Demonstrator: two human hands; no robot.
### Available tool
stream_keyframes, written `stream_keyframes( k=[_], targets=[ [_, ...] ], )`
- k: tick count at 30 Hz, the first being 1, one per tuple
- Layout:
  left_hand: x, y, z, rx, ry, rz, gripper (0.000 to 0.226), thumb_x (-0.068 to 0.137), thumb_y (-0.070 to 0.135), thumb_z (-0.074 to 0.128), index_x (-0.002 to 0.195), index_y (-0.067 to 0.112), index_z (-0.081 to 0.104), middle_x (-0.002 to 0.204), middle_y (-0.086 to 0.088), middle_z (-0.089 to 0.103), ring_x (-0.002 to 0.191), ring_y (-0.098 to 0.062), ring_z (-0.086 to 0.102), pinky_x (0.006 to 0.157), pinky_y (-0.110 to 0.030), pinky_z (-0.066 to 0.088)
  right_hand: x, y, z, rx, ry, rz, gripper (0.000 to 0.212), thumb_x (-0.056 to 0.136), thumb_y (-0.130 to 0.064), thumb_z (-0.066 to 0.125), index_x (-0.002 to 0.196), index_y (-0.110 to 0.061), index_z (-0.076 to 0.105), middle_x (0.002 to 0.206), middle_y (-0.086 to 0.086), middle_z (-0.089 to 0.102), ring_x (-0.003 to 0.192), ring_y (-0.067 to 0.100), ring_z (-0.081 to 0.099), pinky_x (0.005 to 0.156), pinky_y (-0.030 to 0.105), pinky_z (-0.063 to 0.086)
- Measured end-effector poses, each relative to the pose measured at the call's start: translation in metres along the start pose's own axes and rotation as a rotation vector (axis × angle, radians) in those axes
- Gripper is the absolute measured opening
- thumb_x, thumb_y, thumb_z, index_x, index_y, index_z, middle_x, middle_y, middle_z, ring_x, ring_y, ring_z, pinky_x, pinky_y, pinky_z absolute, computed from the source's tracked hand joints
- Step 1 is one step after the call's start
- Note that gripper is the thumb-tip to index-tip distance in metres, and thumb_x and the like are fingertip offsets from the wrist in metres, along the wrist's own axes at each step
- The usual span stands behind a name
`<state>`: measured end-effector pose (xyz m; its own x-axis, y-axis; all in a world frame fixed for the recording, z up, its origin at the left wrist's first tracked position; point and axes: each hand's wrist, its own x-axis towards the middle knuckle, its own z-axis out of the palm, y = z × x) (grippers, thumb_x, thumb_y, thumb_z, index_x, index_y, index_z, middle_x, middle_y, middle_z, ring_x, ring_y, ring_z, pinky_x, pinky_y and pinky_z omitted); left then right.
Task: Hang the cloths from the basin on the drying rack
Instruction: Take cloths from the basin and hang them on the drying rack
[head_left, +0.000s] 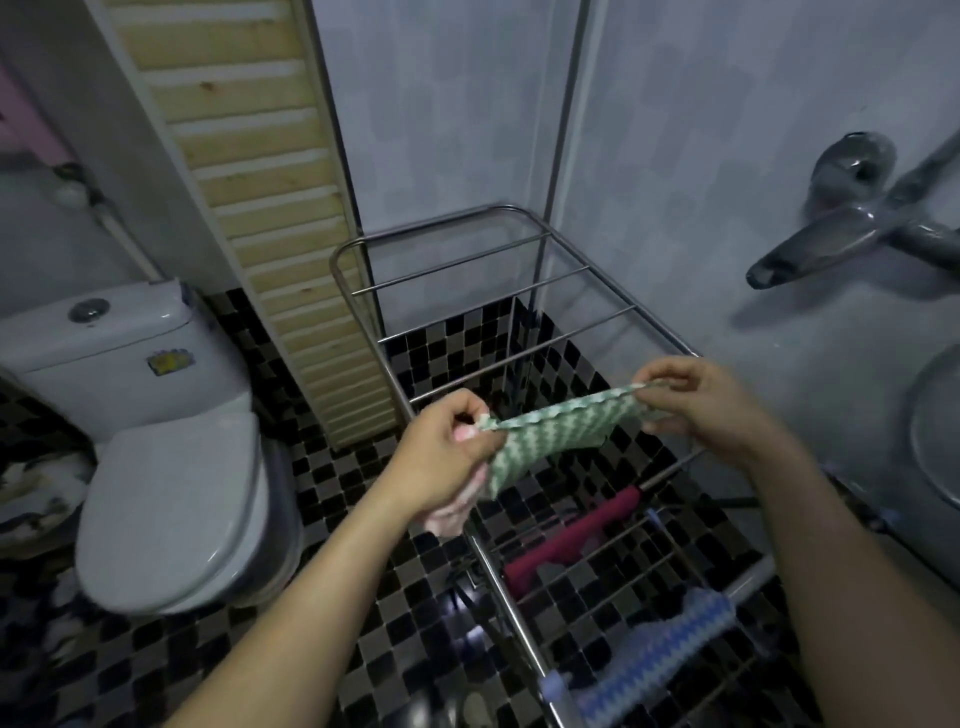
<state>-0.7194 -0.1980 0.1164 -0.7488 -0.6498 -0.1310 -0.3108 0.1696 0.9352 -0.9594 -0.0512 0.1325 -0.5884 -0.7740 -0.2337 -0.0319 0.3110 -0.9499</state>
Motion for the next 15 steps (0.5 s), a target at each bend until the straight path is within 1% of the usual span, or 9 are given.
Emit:
stream_keyframes(
  k=[1,3,5,7,8,9,12,13,15],
  targets=[
    [0.003,-0.004,0.000,-0.064,-0.007,-0.059,0.018,0.088,0.018,0.069,0.082,0.016,0.052,0.066,-0.008,0.057,0.055,-0.019,0.052,0.055,-0.029,0.042,0.007,0.005,0.000,0.083,0.003,0.025,0.018,0.087,0.002,0.064,0.076,-0.012,0.067,0.075,0.005,0.069,0.068,0.014,0.068,0.057,0.024,0.057],
    [0.009,-0.012,-0.002,-0.111,0.020,-0.150,0.019,0.087,0.019,0.071,0.083,0.014,0.053,0.067,-0.009,0.058,0.055,-0.018,0.053,0.054,-0.026,0.043,0.025,0.013,0.005,0.120,0.017,0.050,0.011,0.087,0.000,0.064,0.080,-0.009,0.066,0.074,0.004,0.070,0.067,0.014,0.069,0.059,0.023,0.058],
    [0.016,-0.022,-0.005,-0.116,0.081,-0.225,0.019,0.086,0.018,0.071,0.082,0.013,0.054,0.063,-0.005,0.059,0.046,-0.012,0.052,0.048,-0.021,0.043,0.042,0.022,0.019,0.075,0.037,0.079,0.004,0.087,-0.005,0.067,0.083,-0.006,0.066,0.077,0.007,0.070,0.069,0.016,0.069,0.061,0.025,0.059],
    [0.027,-0.034,-0.006,-0.098,0.170,-0.296,0.017,0.087,0.016,0.070,0.082,0.012,0.054,0.056,-0.001,0.057,0.037,-0.006,0.049,0.040,-0.016,0.039,0.061,0.032,0.036,0.006,0.067,0.118,0.007,0.087,-0.010,0.069,0.088,-0.003,0.066,0.084,0.013,0.067,0.075,0.020,0.067,0.067,0.029,0.061],
    [0.033,-0.040,-0.006,-0.057,0.226,-0.315,0.016,0.087,0.017,0.070,0.082,0.013,0.055,0.058,0.001,0.058,0.038,-0.003,0.050,0.040,-0.015,0.040,0.070,0.037,0.044,-0.022,0.094,0.131,0.010,0.087,-0.012,0.069,0.090,-0.003,0.066,0.087,0.014,0.066,0.077,0.022,0.066,0.070,0.031,0.061],
    [0.039,-0.046,-0.007,0.000,0.278,-0.325,0.015,0.086,0.018,0.071,0.083,0.013,0.057,0.063,0.003,0.060,0.044,-0.002,0.053,0.044,-0.016,0.041,0.078,0.041,0.052,-0.062,0.122,0.135,0.012,0.088,-0.014,0.069,0.091,-0.003,0.065,0.086,0.013,0.064,0.078,0.023,0.066,0.072,0.034,0.060],
    [0.057,-0.064,-0.008,0.141,0.368,-0.348,0.015,0.085,0.023,0.072,0.084,0.016,0.059,0.078,0.002,0.066,0.063,-0.010,0.059,0.054,-0.023,0.044,0.097,0.048,0.073,-0.177,0.213,0.114,0.011,0.090,-0.017,0.067,0.090,-0.006,0.063,0.082,0.006,0.062,0.071,0.021,0.066,0.073,0.039,0.060],
    [0.060,-0.066,-0.008,0.185,0.384,-0.355,0.015,0.085,0.025,0.072,0.084,0.017,0.059,0.080,0.002,0.067,0.067,-0.013,0.061,0.056,-0.026,0.046,0.101,0.049,0.077,-0.215,0.234,0.098,0.011,0.090,-0.018,0.066,0.091,-0.007,0.064,0.085,0.007,0.064,0.067,0.020,0.066,0.070,0.038,0.059],
    [0.062,-0.069,-0.008,0.235,0.405,-0.354,0.015,0.085,0.026,0.071,0.084,0.018,0.059,0.080,0.003,0.067,0.071,-0.016,0.063,0.061,-0.029,0.051,0.109,0.052,0.083,-0.275,0.262,0.066,0.013,0.091,-0.020,0.065,0.096,-0.008,0.065,0.097,0.011,0.068,0.067,0.020,0.068,0.061,0.029,0.056]
  ],
)
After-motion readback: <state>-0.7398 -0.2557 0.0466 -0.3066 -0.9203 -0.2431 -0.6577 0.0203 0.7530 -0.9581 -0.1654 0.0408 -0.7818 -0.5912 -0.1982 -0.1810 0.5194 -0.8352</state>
